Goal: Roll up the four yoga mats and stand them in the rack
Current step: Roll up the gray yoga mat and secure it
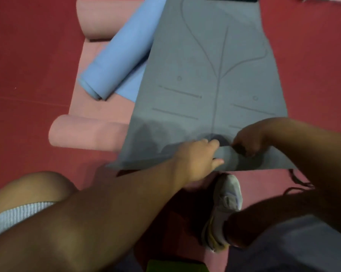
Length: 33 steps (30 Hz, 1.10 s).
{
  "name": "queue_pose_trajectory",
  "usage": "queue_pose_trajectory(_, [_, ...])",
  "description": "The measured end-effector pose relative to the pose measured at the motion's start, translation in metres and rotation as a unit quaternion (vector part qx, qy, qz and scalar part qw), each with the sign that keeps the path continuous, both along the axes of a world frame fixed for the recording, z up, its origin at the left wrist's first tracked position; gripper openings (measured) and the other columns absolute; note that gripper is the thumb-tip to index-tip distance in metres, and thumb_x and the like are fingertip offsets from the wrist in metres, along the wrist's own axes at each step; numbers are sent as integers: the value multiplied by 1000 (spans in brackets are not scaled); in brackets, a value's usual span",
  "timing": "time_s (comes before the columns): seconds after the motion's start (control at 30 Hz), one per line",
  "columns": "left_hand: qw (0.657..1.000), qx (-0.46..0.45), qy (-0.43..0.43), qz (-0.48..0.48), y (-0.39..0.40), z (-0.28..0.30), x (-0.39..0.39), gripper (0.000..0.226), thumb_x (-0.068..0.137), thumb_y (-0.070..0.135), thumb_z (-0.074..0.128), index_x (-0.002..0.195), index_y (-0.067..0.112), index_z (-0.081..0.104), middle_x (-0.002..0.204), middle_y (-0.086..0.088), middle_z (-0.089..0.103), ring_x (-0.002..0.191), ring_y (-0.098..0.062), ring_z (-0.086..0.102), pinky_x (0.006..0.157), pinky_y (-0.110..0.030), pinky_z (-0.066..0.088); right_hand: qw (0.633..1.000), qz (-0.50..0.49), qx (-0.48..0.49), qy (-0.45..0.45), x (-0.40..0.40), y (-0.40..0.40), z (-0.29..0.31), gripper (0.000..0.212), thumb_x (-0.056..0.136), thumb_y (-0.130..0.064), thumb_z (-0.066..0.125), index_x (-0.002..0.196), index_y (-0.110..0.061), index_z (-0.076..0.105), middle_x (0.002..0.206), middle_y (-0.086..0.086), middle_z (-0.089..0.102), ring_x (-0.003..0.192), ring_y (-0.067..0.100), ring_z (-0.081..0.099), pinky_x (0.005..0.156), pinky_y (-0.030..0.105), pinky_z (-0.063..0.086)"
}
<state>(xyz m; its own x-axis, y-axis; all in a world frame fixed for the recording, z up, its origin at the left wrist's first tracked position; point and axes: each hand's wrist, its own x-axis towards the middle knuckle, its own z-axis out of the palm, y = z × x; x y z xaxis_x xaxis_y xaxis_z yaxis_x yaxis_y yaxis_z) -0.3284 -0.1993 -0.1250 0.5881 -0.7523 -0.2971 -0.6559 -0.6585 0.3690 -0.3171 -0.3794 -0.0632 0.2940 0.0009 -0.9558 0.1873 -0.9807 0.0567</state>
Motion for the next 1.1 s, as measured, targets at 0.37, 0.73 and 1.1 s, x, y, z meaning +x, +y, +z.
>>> queue_pose_trajectory(0.37, [997, 30, 17, 74, 52, 28, 20, 10, 101, 27, 51, 108, 20, 50, 114, -12, 63, 107, -37, 59, 86, -45, 49, 920, -96, 29, -379, -65, 31, 13, 32, 94, -32, 56, 123, -19, 49, 123, 11, 59, 116, 33, 59, 92, 42, 48])
queue_pose_trajectory(0.73, [992, -28, 76, 99, 35, 68, 32, 24, 104, 25, 47, 121, 26, 64, 118, -3, 67, 110, -26, 59, 92, -35, 45, 867, -43, 30, -495, -77, 35, 29, 30, 94, -23, 51, 123, -29, 51, 115, 5, 52, 107, 31, 53, 94, 44, 38])
queue_pose_trajectory(1.1, [986, 101, -131, -22, -5, 68, -9, 46, 98, 49, 55, 135, 23, 49, 132, -4, 52, 125, -28, 49, 113, -46, 29, 894, -186, 39, -406, -89, 28, 42, 26, 92, -19, 58, 115, -27, 68, 118, 7, 51, 113, 31, 52, 103, 42, 42])
